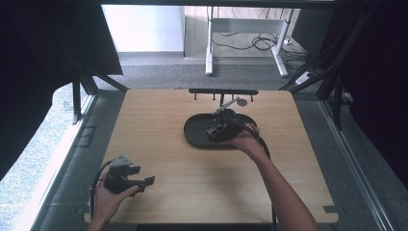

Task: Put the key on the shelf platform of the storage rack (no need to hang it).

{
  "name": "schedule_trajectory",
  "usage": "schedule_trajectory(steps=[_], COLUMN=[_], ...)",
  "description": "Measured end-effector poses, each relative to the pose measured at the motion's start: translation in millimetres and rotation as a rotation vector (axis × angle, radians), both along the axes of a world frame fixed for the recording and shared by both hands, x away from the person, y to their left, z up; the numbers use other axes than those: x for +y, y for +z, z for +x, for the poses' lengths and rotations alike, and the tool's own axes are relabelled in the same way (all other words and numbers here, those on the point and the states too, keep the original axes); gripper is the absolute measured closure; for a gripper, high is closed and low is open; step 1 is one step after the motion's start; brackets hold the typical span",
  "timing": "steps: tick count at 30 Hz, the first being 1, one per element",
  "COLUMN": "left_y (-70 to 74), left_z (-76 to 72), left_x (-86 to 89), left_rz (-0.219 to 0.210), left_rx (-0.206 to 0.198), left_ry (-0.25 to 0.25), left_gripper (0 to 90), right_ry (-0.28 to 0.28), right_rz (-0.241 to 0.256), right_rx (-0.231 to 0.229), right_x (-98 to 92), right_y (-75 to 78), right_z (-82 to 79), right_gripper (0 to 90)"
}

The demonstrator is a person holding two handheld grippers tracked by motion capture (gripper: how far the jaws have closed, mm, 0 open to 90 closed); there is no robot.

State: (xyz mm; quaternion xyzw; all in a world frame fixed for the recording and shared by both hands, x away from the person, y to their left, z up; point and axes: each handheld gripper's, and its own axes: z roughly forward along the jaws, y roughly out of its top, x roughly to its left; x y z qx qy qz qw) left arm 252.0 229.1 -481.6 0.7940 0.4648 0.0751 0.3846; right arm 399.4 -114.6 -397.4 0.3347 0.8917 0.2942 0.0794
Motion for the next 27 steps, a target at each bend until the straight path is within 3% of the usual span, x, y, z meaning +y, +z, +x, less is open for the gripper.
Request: schedule_trajectory(steps=[27], left_y=[-0.2], left_z=[0.2], left_x=[0.6], left_rz=[0.000], left_rx=[0.002], left_ry=[0.001], left_gripper=[24.3], right_ry=[-0.082], right_rz=[-0.008], right_rx=[0.009], right_x=[-6.9], right_y=[-4.3], right_z=[30.5], right_gripper=[49.4])
